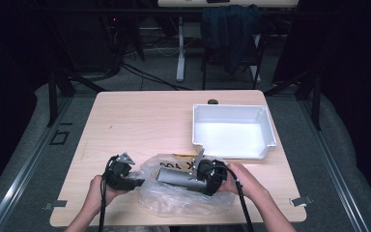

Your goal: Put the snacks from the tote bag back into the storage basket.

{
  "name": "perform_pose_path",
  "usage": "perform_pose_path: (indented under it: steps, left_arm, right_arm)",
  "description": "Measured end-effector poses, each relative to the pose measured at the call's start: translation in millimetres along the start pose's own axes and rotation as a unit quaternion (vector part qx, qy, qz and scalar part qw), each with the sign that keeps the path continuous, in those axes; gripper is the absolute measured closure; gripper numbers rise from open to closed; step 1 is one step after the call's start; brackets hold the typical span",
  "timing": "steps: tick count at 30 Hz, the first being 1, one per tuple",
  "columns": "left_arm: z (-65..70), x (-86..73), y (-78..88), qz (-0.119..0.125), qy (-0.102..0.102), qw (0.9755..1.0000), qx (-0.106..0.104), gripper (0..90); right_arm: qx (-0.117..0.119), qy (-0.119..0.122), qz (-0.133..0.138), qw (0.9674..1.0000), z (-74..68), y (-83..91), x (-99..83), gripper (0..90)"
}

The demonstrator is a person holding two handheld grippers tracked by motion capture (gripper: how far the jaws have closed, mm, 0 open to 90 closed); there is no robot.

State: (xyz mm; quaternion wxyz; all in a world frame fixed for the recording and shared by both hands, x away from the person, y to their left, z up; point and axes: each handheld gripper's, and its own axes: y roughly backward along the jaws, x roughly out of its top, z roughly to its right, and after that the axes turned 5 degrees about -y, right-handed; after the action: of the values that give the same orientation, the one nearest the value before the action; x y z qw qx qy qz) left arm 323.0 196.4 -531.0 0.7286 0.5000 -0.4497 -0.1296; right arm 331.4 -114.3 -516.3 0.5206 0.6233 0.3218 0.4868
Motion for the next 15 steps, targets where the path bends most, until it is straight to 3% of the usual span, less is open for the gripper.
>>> perform_pose_path:
  steps: [5,8,15]
  left_arm:
    - [-0.4,-1.1,0.5,0.001,0.001,1.0,0.0,62.8]
    - [-0.1,-1.0,1.4,0.003,-0.002,1.0,0.0,60.8]
    - [5.8,0.1,7.3,0.016,-0.011,0.9997,0.015,31.5]
  right_arm:
    - [0.015,-0.014,0.051,0.9985,-0.4,14.5,-3.1,43.2]
    - [0.012,-0.016,0.06,0.998,-1.6,23.0,-2.2,43.1]
    - [-0.005,-0.01,0.061,0.9981,-1.7,45.8,-1.1,43.1]
